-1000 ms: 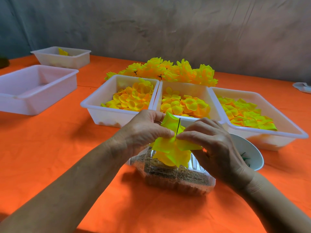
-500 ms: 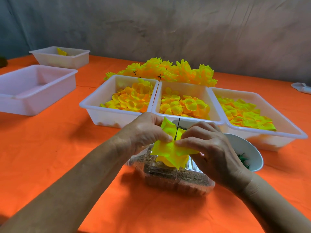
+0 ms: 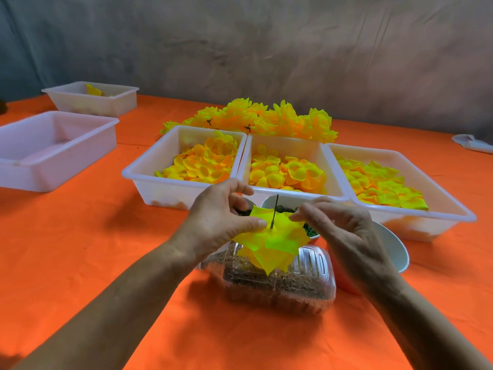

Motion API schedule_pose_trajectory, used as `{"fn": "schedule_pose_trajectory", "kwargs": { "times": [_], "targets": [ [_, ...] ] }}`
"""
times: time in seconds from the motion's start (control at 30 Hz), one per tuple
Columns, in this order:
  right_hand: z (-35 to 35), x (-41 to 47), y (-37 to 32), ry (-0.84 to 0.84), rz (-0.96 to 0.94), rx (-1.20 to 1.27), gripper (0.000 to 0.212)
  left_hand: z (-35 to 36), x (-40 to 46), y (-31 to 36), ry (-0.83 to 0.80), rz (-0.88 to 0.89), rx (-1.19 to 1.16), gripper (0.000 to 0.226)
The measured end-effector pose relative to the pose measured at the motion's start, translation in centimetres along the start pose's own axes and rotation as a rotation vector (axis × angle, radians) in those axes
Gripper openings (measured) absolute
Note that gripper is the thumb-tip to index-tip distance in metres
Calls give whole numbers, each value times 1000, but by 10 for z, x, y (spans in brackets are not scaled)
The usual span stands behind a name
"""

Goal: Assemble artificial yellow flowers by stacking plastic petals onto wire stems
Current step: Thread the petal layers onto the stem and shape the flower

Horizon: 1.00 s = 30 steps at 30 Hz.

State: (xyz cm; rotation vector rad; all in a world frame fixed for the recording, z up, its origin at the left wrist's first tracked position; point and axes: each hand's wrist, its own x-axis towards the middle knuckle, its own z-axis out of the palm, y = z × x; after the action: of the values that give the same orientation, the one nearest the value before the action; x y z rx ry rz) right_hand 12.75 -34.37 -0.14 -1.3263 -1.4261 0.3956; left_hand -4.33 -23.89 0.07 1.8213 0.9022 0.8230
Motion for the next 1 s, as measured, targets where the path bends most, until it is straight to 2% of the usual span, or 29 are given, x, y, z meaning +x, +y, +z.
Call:
{"fn": "schedule_pose_trajectory", "kwargs": {
  "times": [0.1, 0.17, 0.3, 0.43, 0.57, 0.73, 0.77, 0.83, 0.93, 1.0],
  "targets": [
    [8, 5, 2, -43, -10, -119, 5, -1, -6, 7, 29, 218, 87, 25],
    [11, 6, 3, -103, 17, -161, 13, 0, -7, 7, -35, 274, 84, 17],
    [9, 9, 7, -185, 31, -163, 26, 7, -9, 1, -40, 260, 39, 21],
    [8, 9, 19, -191, 25, -53, 19, 13, -6, -8, 22, 288, -14, 17],
    [15, 2, 27, -127, 25, 67, 10, 15, -5, -13, 26, 315, -5, 15],
    [9, 2, 19, -179, 80, 60, 15, 13, -3, -10, -2, 343, 86, 18],
    [3, 3, 16, -159, 120, 123, 13, 13, -3, -9, -7, 334, 92, 17],
    [-16, 6, 15, -5, 167, 173, 13, 12, -3, -9, -19, 311, 84, 14],
    [-55, 12, 24, 188, 227, -72, 11, 10, -2, -9, -37, 278, 54, 14],
    [-75, 12, 34, 147, 350, -333, 12, 9, 1, -10, -55, 258, 48, 13]
  ]
}}
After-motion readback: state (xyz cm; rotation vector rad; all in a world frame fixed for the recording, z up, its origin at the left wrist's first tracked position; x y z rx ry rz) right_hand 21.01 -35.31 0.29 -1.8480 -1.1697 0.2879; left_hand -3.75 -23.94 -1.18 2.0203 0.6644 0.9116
